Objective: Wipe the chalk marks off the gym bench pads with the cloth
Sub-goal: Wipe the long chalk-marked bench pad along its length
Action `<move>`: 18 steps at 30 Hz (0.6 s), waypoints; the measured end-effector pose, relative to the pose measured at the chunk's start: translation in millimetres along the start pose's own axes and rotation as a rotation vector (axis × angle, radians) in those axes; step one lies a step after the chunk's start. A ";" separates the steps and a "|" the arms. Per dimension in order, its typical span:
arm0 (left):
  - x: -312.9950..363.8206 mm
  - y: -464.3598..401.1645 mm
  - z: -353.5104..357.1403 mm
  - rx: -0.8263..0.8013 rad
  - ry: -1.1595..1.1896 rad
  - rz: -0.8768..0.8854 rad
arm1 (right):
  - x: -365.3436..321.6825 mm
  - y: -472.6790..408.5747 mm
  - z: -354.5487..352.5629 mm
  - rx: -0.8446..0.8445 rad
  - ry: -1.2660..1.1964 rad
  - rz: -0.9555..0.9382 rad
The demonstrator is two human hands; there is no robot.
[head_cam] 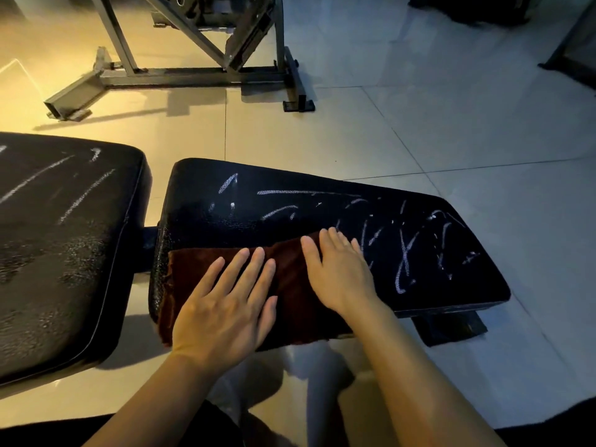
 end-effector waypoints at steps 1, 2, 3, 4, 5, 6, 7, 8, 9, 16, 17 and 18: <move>0.1 -0.1 -0.1 -0.004 0.000 -0.002 | -3.9 1.3 3.5 -0.001 -0.029 -0.023; 0.3 -0.2 -0.7 -0.008 0.003 -0.003 | -7.9 9.9 8.5 -0.008 -0.046 -0.058; 0.4 -0.7 -1.5 -0.010 0.007 -0.001 | -11.9 24.6 13.9 -0.010 -0.054 -0.106; 0.0 -0.4 -1.8 -0.015 0.012 0.000 | -15.4 42.1 18.9 -0.010 -0.061 -0.154; -1.6 -1.7 -1.4 -0.025 0.009 0.006 | -17.6 58.0 21.4 -0.015 -0.078 -0.178; 1.2 -0.7 -2.5 -0.030 0.007 0.022 | -15.1 76.6 22.5 -0.034 -0.082 -0.168; 1.0 -0.7 -2.2 -0.033 0.008 0.032 | -14.7 87.9 22.9 -0.057 -0.070 -0.155; -0.2 -0.4 -2.3 -0.045 0.016 0.034 | -14.5 93.9 23.3 -0.075 -0.048 -0.143; -0.6 -0.2 -3.1 -0.056 0.023 0.032 | -14.4 96.2 22.8 -0.063 -0.020 -0.143; -0.7 -3.8 -0.7 -0.133 0.061 0.020 | 11.1 11.0 0.1 0.063 0.030 0.036; -0.7 -5.0 0.5 -0.152 0.070 0.015 | 11.6 6.6 -0.6 0.059 0.020 0.032; -0.8 -5.2 1.0 -0.163 0.077 0.007 | 10.7 9.1 1.9 0.053 0.004 0.020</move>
Point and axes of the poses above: each hand's wrist, its own y-axis away from the middle knuckle, its own z-axis out of the palm, x = y × z, the point moved 4 cm from there along -y, towards the middle knuckle, and after that the axes turned 12 degrees about -y, right-handed, at the moved point
